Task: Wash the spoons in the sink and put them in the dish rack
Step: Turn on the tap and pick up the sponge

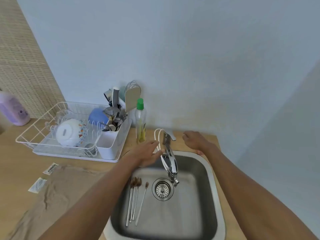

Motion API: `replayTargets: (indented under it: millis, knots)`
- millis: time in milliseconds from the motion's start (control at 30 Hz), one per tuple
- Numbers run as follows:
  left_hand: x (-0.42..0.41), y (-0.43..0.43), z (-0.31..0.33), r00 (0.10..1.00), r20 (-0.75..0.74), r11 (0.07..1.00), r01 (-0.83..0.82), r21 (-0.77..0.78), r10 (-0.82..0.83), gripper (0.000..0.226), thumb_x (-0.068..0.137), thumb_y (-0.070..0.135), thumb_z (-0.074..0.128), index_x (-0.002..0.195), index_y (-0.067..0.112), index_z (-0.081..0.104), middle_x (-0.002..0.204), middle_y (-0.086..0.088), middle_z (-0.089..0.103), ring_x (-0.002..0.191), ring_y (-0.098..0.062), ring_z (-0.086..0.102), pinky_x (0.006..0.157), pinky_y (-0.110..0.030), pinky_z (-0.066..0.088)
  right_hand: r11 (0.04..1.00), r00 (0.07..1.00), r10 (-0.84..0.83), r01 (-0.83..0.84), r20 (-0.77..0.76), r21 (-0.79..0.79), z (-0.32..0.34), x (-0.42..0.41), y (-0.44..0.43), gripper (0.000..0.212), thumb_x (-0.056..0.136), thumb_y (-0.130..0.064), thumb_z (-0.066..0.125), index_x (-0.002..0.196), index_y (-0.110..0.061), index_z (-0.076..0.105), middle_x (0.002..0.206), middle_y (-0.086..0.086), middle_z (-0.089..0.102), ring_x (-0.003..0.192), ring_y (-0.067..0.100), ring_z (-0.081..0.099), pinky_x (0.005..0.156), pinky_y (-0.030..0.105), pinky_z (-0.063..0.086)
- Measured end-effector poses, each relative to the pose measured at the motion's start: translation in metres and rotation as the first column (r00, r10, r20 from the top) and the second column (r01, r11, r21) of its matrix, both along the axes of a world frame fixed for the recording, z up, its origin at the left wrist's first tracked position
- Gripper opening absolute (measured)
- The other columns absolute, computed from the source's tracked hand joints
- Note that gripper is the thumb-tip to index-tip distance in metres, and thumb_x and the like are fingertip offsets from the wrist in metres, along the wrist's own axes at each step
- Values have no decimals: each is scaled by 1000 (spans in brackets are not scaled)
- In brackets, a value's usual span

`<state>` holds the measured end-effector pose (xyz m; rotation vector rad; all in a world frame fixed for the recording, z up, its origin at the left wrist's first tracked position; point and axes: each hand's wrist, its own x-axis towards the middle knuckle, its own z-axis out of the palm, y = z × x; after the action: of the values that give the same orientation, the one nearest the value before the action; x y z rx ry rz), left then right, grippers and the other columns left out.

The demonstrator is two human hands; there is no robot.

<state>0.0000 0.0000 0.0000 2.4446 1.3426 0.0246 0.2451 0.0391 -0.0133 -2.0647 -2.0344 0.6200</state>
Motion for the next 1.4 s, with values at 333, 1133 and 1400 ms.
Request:
replayTargets:
  millis: [333, 1133, 1400]
  knots:
    - [37, -10, -39, 993, 91, 989, 82, -120, -72, 77, 92, 69, 34, 152, 21, 31, 158, 2, 32, 144, -16, 33, 117, -38, 29, 996, 998, -44, 40, -55, -82, -27, -9, 19, 29, 100, -22, 39, 79, -7, 52, 84, 11, 58, 82, 27, 53, 71, 35, 36]
    - [30, 9, -51, 991, 4, 981, 131, -140, -132, 88, 85, 82, 20, 156, 28, 16, 162, 8, 19, 144, -18, 34, 115, -41, 32, 969, 942, -178, 117, -285, -218, -49, -23, 49, 38, 102, -29, 42, 74, -9, 57, 68, 7, 56, 54, 14, 55, 55, 26, 39]
    - [28, 11, -53, 988, -26, 981, 150, -124, -155, 86, 87, 80, 14, 156, 28, 13, 163, 9, 15, 142, -19, 37, 113, -42, 35, 896, 804, -403, 248, -437, -369, -47, -27, 54, 33, 98, -26, 50, 69, -10, 55, 56, 3, 44, 46, 13, 37, 47, 23, 32]
